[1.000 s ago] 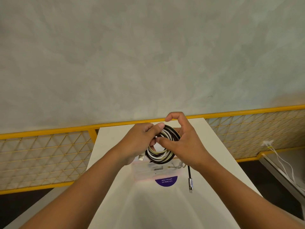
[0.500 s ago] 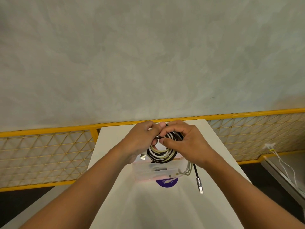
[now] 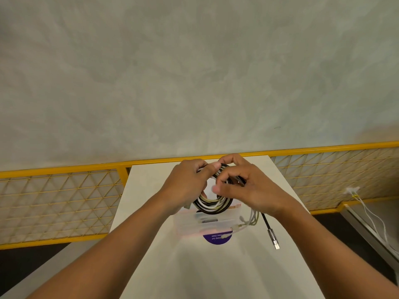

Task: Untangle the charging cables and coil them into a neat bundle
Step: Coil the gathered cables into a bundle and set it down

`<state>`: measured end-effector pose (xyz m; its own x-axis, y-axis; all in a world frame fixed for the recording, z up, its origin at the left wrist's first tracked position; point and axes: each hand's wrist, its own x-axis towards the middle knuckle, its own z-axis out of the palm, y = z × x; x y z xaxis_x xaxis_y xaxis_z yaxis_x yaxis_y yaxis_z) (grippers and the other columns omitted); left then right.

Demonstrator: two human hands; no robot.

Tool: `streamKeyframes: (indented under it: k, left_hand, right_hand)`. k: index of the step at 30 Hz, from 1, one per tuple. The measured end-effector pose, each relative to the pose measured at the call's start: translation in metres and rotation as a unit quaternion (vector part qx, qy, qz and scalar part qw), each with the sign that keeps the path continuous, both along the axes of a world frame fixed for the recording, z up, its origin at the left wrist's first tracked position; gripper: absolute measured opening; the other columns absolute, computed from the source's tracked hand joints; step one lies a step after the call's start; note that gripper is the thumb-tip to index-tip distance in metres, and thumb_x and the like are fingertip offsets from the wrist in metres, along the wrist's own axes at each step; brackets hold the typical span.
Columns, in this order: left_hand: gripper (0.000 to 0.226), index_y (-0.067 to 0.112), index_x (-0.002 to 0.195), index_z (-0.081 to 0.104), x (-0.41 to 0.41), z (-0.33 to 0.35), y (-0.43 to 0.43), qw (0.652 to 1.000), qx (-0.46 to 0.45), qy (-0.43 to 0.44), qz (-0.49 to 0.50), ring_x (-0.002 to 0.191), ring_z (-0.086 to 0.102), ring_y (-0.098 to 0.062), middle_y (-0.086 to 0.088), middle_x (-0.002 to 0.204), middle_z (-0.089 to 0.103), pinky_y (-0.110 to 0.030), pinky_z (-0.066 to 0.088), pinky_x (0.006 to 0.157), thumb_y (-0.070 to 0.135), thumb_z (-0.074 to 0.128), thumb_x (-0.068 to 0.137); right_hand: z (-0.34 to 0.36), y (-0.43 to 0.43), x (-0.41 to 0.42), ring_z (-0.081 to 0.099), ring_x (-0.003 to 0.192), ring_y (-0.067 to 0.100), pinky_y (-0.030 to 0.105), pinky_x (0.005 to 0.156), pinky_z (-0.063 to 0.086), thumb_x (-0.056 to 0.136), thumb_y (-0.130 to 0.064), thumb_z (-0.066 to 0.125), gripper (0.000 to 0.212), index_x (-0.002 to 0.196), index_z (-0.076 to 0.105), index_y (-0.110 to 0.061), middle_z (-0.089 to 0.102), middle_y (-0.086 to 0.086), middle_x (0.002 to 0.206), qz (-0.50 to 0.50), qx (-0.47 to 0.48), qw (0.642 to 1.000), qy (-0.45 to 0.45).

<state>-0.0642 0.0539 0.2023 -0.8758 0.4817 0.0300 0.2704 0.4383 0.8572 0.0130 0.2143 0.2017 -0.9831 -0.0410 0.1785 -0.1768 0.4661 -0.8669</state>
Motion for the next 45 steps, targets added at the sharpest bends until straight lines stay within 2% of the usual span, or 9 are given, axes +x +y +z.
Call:
streamKeyframes:
  k: [4,11,19,26,31,35,39,43,45]
  left_hand:
    - [0.035,0.02,0.087,0.07,0.0,-0.002,0.002,0.999,-0.017,0.045,0.024,0.058,0.061,-0.017,0.004,0.063,0.06,-0.028,0.042,0.053,0.049,0.053,0.098]
    - [0.033,0.02,0.099,0.072,0.001,-0.006,0.004,0.993,-0.027,0.096,0.058,0.073,0.066,-0.02,0.003,0.086,0.07,-0.038,0.053,0.074,0.047,0.052,0.099]
    - [0.045,0.015,0.088,0.065,0.0,-0.003,0.002,0.991,-0.076,0.08,0.08,0.063,0.07,-0.018,0.0,0.067,0.059,-0.039,0.052,0.072,0.057,0.05,0.097]
    - [0.056,0.003,0.083,0.061,-0.001,-0.003,-0.001,0.997,-0.041,-0.007,0.063,0.049,0.063,-0.006,-0.002,0.064,0.059,-0.03,0.043,0.061,0.058,0.056,0.093]
    - [0.037,0.01,0.101,0.07,-0.002,-0.001,-0.011,0.995,0.035,-0.086,-0.036,0.062,0.061,-0.005,0.001,0.078,0.068,-0.034,0.051,0.077,0.044,0.072,0.087]
    - [0.024,0.012,0.106,0.069,0.0,0.001,-0.014,0.987,0.08,-0.118,-0.078,0.071,0.062,-0.009,-0.003,0.09,0.074,-0.026,0.054,0.071,0.029,0.072,0.09]
    - [0.03,0.012,0.114,0.066,0.0,0.0,-0.015,0.983,0.092,-0.135,-0.08,0.075,0.069,-0.018,-0.013,0.091,0.071,-0.034,0.056,0.076,0.029,0.073,0.089]
    - [0.036,0.018,0.109,0.065,-0.004,0.004,-0.026,0.986,-0.024,-0.119,-0.116,0.076,0.069,-0.018,-0.001,0.082,0.074,-0.029,0.05,0.056,0.042,0.076,0.084]
    - [0.04,0.022,0.109,0.064,-0.007,0.007,-0.029,0.98,-0.074,-0.108,-0.148,0.081,0.071,-0.02,-0.001,0.091,0.077,-0.04,0.055,0.066,0.042,0.081,0.08]
  right_hand:
    - [-0.006,-0.011,-0.003,0.055,0.082,-0.004,0.008,0.069,0.038,0.076,-0.018,0.084,0.024,0.067,0.063,-0.025,0.057,-0.009,0.097,-0.079,0.092,0.991,0.05]
    - [-0.01,-0.018,-0.007,0.053,0.065,0.0,0.011,0.058,0.038,0.068,-0.009,0.075,0.016,0.065,0.061,-0.017,0.056,-0.012,0.065,-0.136,0.152,0.974,0.099]
    - [-0.01,-0.009,-0.006,0.058,0.069,0.012,0.023,0.059,0.049,0.075,-0.013,0.076,0.011,0.072,0.066,-0.018,0.063,-0.006,0.074,-0.113,0.154,0.979,0.072]
    - [-0.019,0.007,-0.003,0.057,0.063,0.01,0.027,0.062,0.049,0.078,-0.002,0.076,0.015,0.075,0.068,-0.015,0.067,0.0,0.071,-0.072,0.006,0.997,0.038]
    - [-0.018,0.011,-0.001,0.059,0.056,0.021,0.027,0.055,0.047,0.088,0.003,0.07,0.024,0.098,0.057,-0.015,0.068,0.007,0.072,-0.051,-0.141,0.989,0.001]
    - [-0.014,0.009,0.0,0.048,0.052,0.012,0.022,0.051,0.041,0.094,0.008,0.056,0.055,0.133,0.053,-0.029,0.071,0.003,0.073,-0.013,-0.19,0.98,-0.058]
    - [-0.013,0.01,-0.001,0.049,0.054,0.006,0.017,0.048,0.036,0.094,0.011,0.052,0.05,0.131,0.064,-0.02,0.071,0.011,0.083,0.004,-0.237,0.97,-0.057]
    - [-0.011,0.01,-0.003,0.06,0.072,0.013,0.021,0.059,0.044,0.086,0.002,0.061,0.049,0.127,0.069,-0.024,0.075,0.011,0.099,0.016,-0.177,0.982,-0.064]
    - [-0.011,0.01,-0.003,0.071,0.093,0.014,0.024,0.076,0.056,0.085,0.004,0.062,0.05,0.127,0.069,-0.023,0.076,0.003,0.109,0.035,-0.118,0.99,-0.07]
